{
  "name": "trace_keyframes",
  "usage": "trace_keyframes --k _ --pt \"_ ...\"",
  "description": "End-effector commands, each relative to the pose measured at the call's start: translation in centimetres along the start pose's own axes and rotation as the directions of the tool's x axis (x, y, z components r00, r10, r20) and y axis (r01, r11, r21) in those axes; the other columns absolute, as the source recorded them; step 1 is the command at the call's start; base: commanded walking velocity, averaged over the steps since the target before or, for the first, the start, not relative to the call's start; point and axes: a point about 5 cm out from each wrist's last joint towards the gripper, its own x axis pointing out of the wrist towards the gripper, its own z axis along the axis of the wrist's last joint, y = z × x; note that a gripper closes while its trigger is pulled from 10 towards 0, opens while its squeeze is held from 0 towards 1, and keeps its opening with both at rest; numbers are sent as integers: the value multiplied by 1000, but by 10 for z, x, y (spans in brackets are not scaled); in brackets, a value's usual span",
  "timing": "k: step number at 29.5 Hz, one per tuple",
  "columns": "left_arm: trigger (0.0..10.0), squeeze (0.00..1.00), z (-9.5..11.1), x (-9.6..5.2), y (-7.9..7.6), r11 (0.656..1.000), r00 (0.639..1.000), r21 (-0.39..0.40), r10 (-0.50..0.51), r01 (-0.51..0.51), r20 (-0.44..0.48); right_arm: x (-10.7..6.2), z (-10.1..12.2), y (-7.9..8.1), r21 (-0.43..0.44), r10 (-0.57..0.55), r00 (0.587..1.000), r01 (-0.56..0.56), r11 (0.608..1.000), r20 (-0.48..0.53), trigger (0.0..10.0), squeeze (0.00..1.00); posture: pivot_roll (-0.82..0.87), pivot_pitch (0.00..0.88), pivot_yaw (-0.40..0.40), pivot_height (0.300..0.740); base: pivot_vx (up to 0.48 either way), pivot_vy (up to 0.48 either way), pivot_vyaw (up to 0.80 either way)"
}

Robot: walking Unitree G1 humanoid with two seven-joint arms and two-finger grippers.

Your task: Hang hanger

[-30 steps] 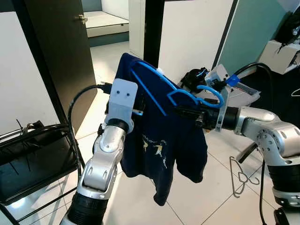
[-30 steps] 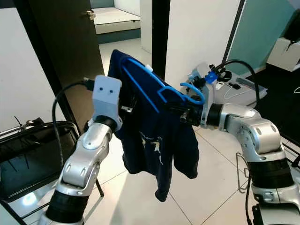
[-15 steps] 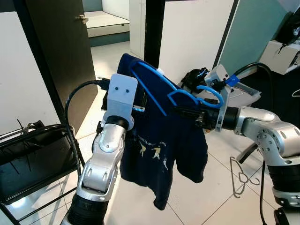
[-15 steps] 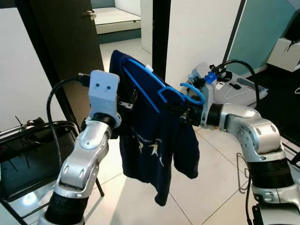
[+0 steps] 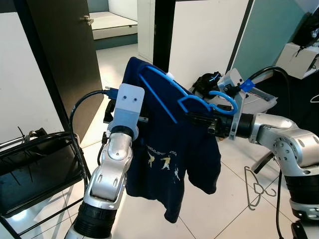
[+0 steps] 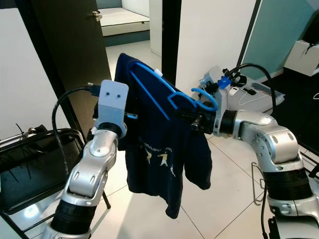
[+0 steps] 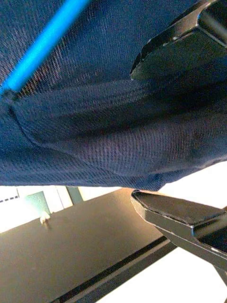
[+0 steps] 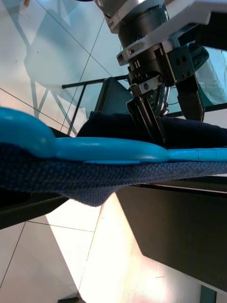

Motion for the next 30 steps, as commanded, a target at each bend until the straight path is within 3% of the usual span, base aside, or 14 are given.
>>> trace_keyframes --k 1,21,24,28,30 --pt "10000 122 -1 3 3 1000 1000 16 23 -23 -12 -3 9 3 -20 12 999 -12 1000 37 0 0 -44 0 -15 740 0 0 0" --pt "10000 118 12 20 0 999 998 -2 52 -52 31 -1 9 8 -18 38 998 -37 999 43 0 0 -49 0 -9 740 0 0 0" --pt "10000 118 12 25 11 996 995 18 88 -89 38 -2 9 9 -17 38 998 -37 999 42 0 0 -48 0 -9 740 0 0 0" --pt "10000 118 12 25 11 996 995 18 88 -89 38 -2 9 9 -17 38 998 -37 999 42 0 0 -48 0 -9 740 0 0 0" --pt "10000 118 11 28 24 991 991 40 128 -130 39 -3 8 8 -16 35 999 -34 999 41 0 0 -41 0 -12 740 0 0 0"
